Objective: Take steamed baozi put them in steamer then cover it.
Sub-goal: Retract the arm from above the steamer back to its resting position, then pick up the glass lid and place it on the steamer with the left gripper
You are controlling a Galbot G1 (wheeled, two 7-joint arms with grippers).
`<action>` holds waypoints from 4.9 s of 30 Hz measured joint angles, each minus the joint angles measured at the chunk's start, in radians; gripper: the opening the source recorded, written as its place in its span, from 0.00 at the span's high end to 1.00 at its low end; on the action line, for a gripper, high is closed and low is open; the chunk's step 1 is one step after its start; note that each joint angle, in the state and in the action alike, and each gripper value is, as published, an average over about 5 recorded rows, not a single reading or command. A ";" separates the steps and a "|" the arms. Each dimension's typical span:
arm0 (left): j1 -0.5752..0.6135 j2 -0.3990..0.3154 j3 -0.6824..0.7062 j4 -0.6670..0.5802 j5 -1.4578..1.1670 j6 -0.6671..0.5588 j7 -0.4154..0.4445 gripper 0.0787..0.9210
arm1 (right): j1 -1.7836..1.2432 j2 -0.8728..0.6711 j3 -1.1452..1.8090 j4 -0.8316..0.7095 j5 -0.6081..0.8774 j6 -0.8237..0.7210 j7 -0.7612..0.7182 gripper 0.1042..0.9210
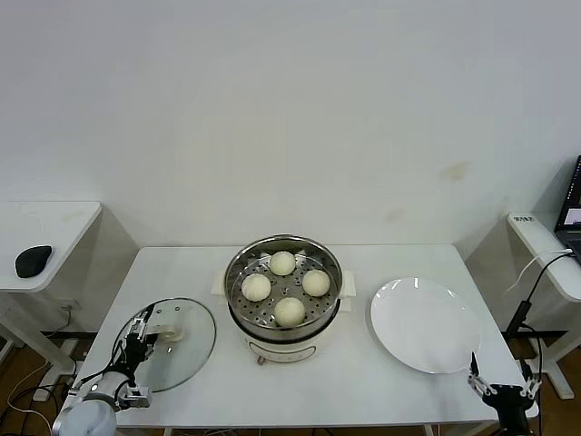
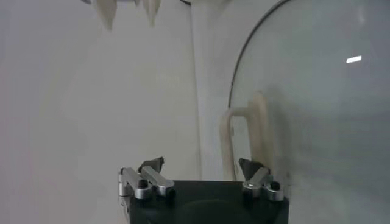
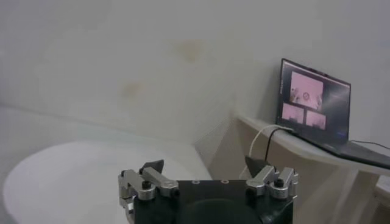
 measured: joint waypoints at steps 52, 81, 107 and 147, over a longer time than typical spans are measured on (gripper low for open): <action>0.168 0.137 -0.202 -0.451 -0.209 0.168 0.051 0.92 | -0.038 0.005 -0.032 0.039 -0.050 0.001 -0.015 0.12; -0.184 0.159 0.334 -0.600 -0.204 0.508 0.242 0.92 | -0.028 0.058 -0.098 -0.010 -0.165 0.033 -0.001 0.12; -0.435 -0.051 0.623 -0.423 -0.005 0.586 0.356 0.92 | -0.024 0.085 -0.103 -0.039 -0.207 0.042 0.000 0.12; -0.427 -0.131 0.656 -0.374 0.051 0.568 0.358 0.91 | -0.020 0.082 -0.121 -0.069 -0.220 0.047 -0.002 0.12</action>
